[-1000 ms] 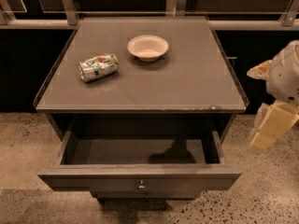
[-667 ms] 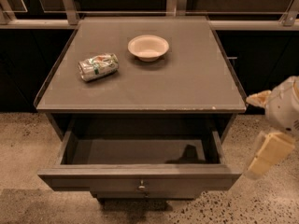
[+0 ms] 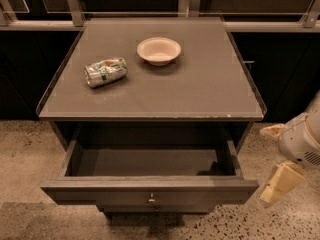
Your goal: Close top drawer
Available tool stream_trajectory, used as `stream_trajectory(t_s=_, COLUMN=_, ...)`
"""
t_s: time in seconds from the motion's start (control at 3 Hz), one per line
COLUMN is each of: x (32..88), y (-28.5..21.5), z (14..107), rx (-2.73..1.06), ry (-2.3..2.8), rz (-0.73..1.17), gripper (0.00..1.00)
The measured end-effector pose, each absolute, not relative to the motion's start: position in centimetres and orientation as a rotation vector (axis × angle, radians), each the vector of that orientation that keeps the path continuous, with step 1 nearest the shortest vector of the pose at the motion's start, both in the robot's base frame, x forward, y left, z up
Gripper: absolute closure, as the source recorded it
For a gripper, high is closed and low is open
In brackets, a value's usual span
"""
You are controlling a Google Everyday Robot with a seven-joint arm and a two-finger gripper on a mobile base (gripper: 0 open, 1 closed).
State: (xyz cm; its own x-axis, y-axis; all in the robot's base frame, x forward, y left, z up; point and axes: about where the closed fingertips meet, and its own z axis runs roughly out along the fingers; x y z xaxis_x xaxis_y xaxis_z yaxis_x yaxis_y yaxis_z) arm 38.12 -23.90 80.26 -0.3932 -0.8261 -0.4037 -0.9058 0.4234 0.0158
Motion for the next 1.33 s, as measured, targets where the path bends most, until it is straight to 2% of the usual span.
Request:
stream_trajectory(t_s=0.67, x=38.1, y=-23.9, z=80.2, rx=-1.489, ry=2.348, rz=0.334, gripper=0.41)
stream_trajectory(t_s=1.0, x=38.1, y=-23.9, z=80.2, rx=-1.489, ry=2.348, rz=0.334, gripper=0.65)
stream_trajectory(t_s=1.33, x=37.1, y=-24.1, z=76.3, rx=-1.383, ry=2.380, rz=0.433, gripper=0.88)
